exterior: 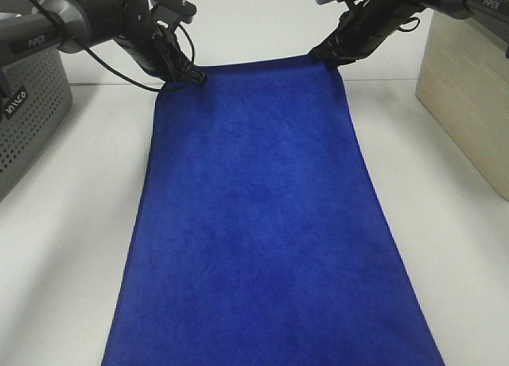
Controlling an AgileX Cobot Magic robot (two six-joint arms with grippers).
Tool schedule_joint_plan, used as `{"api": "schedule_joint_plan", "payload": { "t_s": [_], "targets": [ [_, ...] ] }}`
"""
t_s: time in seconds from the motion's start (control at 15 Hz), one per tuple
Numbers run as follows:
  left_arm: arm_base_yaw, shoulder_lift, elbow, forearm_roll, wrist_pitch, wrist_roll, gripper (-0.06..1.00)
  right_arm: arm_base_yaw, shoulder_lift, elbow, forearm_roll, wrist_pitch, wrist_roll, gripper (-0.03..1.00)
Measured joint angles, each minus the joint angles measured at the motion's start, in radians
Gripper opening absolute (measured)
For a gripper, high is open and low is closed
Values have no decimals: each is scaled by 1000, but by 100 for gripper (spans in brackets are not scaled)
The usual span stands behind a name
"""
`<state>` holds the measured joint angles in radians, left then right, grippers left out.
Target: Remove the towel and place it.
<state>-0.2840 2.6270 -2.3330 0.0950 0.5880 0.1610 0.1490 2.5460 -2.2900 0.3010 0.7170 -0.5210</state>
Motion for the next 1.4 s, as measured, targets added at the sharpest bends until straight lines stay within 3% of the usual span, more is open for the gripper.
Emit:
{"api": "schedule_joint_plan", "payload": {
  "t_s": [0.87, 1.4],
  "targets": [
    [28, 37, 0, -19, -241, -35, 2, 3, 66, 0, -3, -184, 0, 2],
    [33, 83, 0, -16, -324, -35, 1, 3, 127, -1, -3, -227, 0, 2]
  ]
}}
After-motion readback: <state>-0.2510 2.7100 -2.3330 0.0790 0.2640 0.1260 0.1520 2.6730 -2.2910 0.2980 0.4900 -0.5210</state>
